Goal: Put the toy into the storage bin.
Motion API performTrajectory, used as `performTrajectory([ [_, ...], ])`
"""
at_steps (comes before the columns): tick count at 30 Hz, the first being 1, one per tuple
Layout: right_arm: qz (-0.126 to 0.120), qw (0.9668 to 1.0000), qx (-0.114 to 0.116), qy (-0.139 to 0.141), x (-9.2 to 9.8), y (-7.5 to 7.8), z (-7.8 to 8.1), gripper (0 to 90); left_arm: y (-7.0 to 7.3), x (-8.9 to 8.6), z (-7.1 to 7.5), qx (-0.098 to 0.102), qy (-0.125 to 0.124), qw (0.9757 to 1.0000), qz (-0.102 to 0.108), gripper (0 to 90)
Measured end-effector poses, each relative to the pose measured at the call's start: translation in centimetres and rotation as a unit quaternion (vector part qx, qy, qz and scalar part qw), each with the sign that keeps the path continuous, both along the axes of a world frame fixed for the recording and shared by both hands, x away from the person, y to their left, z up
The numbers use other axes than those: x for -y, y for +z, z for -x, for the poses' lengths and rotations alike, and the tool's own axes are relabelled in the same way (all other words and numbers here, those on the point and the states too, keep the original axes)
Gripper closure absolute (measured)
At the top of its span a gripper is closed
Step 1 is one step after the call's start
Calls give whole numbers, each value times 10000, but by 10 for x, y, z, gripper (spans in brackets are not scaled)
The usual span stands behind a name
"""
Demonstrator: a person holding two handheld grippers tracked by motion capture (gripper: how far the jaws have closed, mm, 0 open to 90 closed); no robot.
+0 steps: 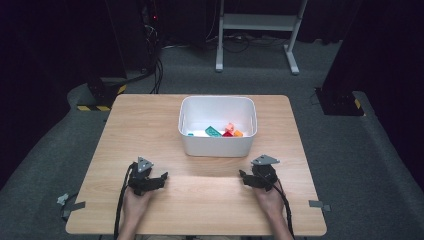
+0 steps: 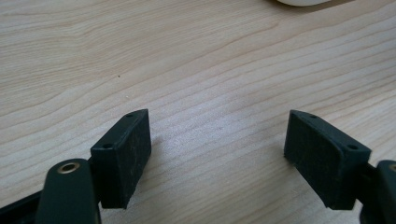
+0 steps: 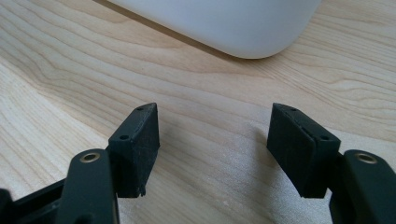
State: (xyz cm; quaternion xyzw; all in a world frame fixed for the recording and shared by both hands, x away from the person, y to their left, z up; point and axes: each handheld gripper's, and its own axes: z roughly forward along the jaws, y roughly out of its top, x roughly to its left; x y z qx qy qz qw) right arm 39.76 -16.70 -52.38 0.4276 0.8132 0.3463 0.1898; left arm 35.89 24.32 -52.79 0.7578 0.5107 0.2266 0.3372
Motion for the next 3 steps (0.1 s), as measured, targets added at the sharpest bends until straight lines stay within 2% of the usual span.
performTrajectory([
  [3, 0, 10000, 1, 0, 0, 0, 0, 341, 0, 0, 0, -2, -1, 10000, 4, 228],
])
